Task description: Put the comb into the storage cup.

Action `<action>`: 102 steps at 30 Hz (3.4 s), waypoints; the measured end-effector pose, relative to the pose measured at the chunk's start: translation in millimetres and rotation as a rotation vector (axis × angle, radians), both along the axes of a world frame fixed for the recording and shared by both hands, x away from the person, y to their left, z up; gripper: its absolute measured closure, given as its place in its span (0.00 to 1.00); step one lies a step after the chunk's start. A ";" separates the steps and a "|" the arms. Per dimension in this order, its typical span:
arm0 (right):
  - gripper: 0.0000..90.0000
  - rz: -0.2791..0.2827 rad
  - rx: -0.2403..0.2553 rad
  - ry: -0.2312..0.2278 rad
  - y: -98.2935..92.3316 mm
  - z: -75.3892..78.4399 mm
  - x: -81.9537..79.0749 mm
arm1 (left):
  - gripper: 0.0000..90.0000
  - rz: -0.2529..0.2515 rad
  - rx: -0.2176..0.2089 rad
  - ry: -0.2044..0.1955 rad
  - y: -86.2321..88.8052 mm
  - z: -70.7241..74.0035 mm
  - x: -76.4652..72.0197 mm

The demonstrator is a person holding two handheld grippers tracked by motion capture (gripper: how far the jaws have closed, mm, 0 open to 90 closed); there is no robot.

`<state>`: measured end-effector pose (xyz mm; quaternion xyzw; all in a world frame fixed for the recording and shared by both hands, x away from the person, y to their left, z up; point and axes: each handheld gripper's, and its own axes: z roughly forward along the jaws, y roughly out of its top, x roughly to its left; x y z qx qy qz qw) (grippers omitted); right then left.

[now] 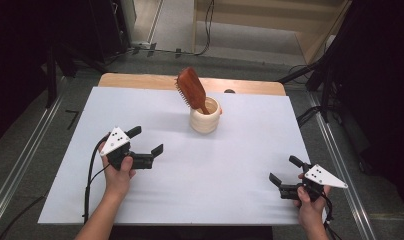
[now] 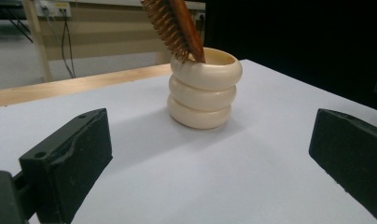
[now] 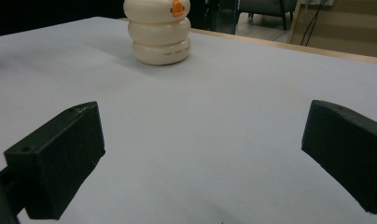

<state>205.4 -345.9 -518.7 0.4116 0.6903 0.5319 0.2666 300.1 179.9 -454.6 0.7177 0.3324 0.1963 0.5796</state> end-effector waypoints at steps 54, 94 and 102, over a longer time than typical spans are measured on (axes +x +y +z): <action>0.00 -0.060 0.013 0.000 -1.9 -0.7 -2.5 | 0.00 0.229 0.035 -0.039 125.5 -14.8 -58.5; 0.00 -0.141 0.003 0.031 -2.2 -3.8 0.7 | 0.00 0.255 0.011 0.006 135.8 -37.3 -54.1; 0.00 -0.139 0.018 0.030 -3.1 -3.9 0.4 | 0.00 0.269 0.009 0.018 135.7 -38.2 -55.3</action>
